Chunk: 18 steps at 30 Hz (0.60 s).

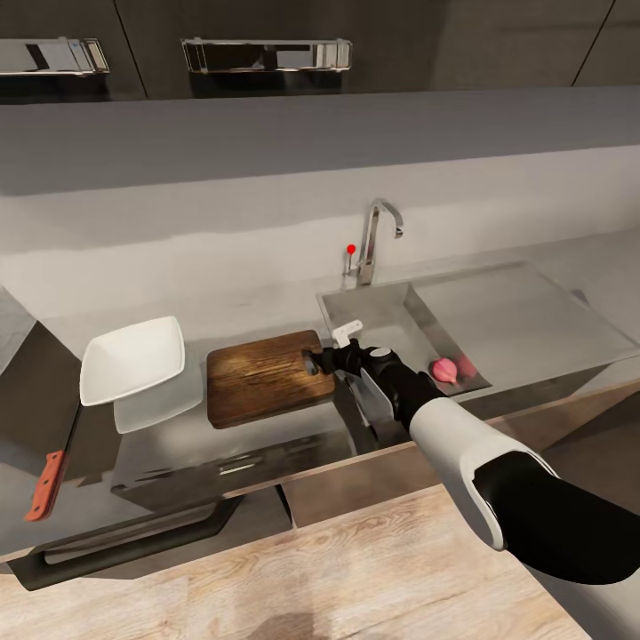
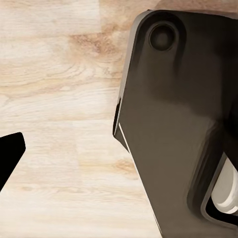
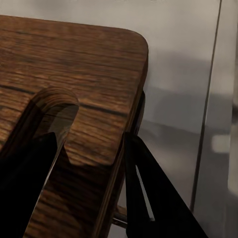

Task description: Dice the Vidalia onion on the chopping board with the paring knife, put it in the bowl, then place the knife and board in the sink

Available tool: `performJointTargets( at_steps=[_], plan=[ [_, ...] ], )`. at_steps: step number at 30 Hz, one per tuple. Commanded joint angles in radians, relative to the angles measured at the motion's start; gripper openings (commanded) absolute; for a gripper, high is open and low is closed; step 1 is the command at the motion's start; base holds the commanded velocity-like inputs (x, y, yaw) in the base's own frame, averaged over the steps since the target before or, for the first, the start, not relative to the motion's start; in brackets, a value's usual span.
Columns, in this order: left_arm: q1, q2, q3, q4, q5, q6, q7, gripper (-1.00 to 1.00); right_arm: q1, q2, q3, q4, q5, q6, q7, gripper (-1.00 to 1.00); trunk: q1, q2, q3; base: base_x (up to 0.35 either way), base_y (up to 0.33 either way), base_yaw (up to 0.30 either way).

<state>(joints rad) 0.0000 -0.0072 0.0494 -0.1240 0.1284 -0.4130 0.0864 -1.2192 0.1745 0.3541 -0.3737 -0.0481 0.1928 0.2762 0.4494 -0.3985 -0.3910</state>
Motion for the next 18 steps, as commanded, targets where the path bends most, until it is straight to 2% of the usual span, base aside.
performJointTargets(
  at_steps=[1,18],
  plan=[
    [0.0,0.0,0.004,0.0,0.002,-0.003,-0.001,1.0,0.0,0.0,0.006,0.0,0.001,0.005,0.0,-1.0,0.001,-0.002,-0.002,0.0,0.0,0.0],
    [0.0,0.0,0.004,-0.001,0.002,-0.003,-0.001,1.0,-0.001,0.0,0.008,0.001,0.003,0.004,0.0,-1.0,0.001,-0.002,-0.002,0.0,0.0,0.0]
  ],
)
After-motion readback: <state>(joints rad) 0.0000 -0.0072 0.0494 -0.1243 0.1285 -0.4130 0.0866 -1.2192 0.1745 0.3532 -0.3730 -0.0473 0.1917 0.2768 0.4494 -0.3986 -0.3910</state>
